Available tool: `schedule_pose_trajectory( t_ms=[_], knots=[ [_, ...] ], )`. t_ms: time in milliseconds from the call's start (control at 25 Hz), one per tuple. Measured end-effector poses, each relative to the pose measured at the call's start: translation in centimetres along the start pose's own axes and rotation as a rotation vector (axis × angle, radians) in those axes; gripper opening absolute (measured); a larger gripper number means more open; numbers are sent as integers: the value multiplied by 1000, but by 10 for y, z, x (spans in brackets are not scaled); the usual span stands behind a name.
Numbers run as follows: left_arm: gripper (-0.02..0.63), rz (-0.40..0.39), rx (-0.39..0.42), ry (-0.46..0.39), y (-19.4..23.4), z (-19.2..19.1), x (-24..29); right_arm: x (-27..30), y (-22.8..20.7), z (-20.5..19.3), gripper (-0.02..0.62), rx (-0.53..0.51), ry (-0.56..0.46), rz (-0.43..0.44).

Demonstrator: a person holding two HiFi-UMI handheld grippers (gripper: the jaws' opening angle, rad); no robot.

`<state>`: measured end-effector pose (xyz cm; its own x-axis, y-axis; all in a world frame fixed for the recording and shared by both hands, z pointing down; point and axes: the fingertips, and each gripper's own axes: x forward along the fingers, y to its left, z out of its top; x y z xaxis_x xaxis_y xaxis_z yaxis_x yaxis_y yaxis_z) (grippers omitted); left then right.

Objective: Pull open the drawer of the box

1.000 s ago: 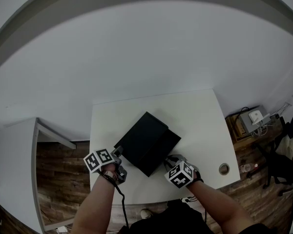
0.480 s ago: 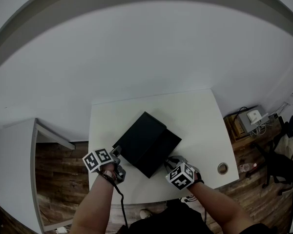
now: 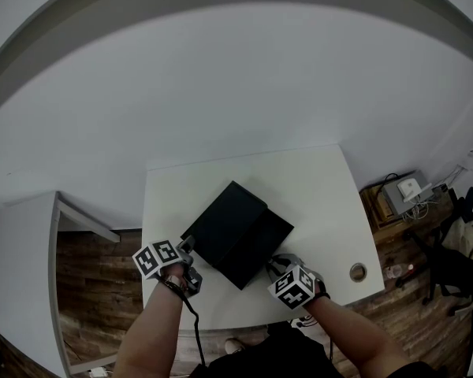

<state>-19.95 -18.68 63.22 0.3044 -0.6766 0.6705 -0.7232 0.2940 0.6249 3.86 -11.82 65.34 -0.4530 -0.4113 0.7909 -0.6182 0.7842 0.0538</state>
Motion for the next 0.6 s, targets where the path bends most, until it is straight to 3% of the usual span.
schedule_pose_trajectory(
  t_ms=[600],
  knots=[
    [157,5,-2,-12,0,0,0,-8,-1,-14,71,0,6,-5]
  ],
)
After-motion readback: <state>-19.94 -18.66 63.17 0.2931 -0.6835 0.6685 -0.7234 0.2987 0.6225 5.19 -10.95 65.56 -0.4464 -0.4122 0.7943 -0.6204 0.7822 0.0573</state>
